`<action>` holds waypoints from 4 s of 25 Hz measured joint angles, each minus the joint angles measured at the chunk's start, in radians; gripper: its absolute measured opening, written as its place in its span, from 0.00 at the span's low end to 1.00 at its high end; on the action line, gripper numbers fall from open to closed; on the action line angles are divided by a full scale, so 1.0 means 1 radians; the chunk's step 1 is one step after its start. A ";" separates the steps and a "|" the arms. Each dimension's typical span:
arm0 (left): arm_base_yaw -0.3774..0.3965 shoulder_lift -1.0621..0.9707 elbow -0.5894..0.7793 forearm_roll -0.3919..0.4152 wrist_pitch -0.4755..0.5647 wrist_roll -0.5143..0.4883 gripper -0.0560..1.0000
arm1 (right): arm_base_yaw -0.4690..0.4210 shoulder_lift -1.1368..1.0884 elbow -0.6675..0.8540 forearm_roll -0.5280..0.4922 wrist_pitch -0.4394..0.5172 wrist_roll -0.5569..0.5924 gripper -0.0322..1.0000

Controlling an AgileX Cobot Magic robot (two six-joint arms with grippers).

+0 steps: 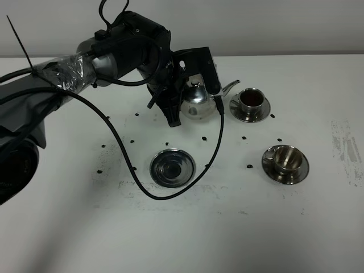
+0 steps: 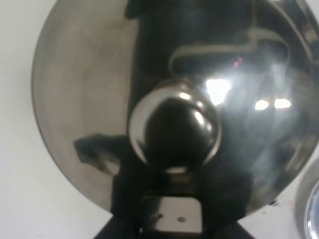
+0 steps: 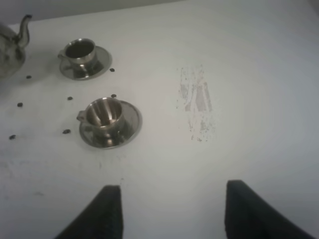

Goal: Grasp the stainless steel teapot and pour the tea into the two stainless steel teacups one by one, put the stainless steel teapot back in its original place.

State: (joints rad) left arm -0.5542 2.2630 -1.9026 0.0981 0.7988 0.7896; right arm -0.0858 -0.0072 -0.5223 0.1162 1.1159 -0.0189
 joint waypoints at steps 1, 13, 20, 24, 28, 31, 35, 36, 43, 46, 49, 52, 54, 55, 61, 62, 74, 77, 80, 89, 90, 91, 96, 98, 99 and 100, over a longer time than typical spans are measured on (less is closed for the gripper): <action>0.003 0.006 0.000 -0.005 0.002 -0.007 0.23 | 0.000 0.000 0.000 0.000 -0.001 0.000 0.46; 0.019 0.057 0.000 -0.017 -0.004 -0.016 0.23 | 0.000 0.000 0.000 0.000 -0.001 0.000 0.46; -0.005 0.001 0.000 -0.014 0.003 0.061 0.23 | 0.000 0.000 0.000 0.000 -0.001 0.000 0.46; -0.051 -0.068 0.000 -0.015 0.033 0.213 0.23 | 0.000 0.000 0.000 0.000 -0.001 0.000 0.46; -0.089 -0.082 0.000 0.005 0.060 0.370 0.23 | 0.000 0.000 0.000 0.000 -0.001 0.000 0.46; -0.108 -0.081 0.000 0.050 0.067 0.442 0.23 | 0.000 0.000 0.000 0.000 -0.001 0.000 0.46; -0.133 -0.077 0.000 0.099 0.052 0.526 0.23 | 0.000 0.000 0.000 0.000 -0.001 0.000 0.46; -0.139 -0.072 0.000 0.103 0.043 0.540 0.23 | 0.000 0.000 0.000 0.000 -0.001 0.000 0.46; -0.174 0.022 -0.075 0.105 0.033 0.600 0.23 | 0.000 0.000 0.000 0.000 -0.001 0.000 0.46; -0.187 0.070 -0.146 0.121 0.044 0.600 0.23 | 0.000 0.000 0.000 0.000 0.000 0.000 0.46; -0.197 0.092 -0.184 0.129 0.053 0.600 0.23 | 0.000 0.000 0.000 0.000 0.000 0.000 0.46; -0.208 0.094 -0.190 0.158 0.054 0.600 0.23 | 0.000 0.000 0.000 0.000 0.000 0.000 0.46; -0.219 0.094 -0.190 0.194 0.054 0.600 0.23 | 0.000 0.000 0.000 0.000 0.000 0.000 0.46; -0.224 0.094 -0.190 0.211 0.054 0.599 0.23 | 0.000 0.000 0.000 0.000 0.000 0.000 0.46; -0.255 0.094 -0.190 0.313 0.054 0.550 0.23 | 0.000 0.000 0.000 0.000 0.000 0.000 0.46; -0.259 0.094 -0.190 0.327 0.054 0.546 0.23 | 0.000 0.000 0.000 0.000 0.000 0.000 0.46; -0.302 0.116 -0.198 0.433 0.045 0.543 0.23 | 0.000 0.000 0.000 0.000 0.000 0.000 0.46; -0.311 0.117 -0.198 0.460 0.041 0.531 0.23 | 0.000 0.000 0.000 0.000 0.000 0.000 0.46; -0.321 0.117 -0.198 0.496 0.037 0.519 0.23 | 0.000 0.000 0.000 0.000 0.000 0.000 0.46; -0.347 0.117 -0.198 0.557 0.029 0.495 0.23 | 0.000 0.000 0.000 0.000 0.000 0.000 0.46; -0.349 0.117 -0.198 0.563 0.029 0.495 0.23 | 0.000 0.000 0.000 0.000 0.000 0.000 0.46; -0.350 0.117 -0.198 0.570 0.028 0.493 0.23 | 0.000 0.000 0.000 0.000 0.000 0.000 0.46; -0.358 0.124 -0.198 0.611 0.020 0.481 0.23 | 0.000 0.000 0.000 0.000 0.000 0.000 0.46; -0.361 0.128 -0.198 0.623 0.014 0.480 0.23 | 0.000 0.000 0.000 0.000 0.000 0.000 0.46; -0.364 0.130 -0.198 0.628 0.010 0.480 0.23 | 0.000 0.000 0.000 0.000 0.000 0.000 0.46; -0.365 0.131 -0.198 0.633 0.007 0.480 0.23 | 0.000 0.000 0.000 0.000 0.000 0.000 0.46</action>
State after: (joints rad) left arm -0.9190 2.3941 -2.1008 0.7308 0.8057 1.2692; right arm -0.0858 -0.0072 -0.5223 0.1162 1.1159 -0.0189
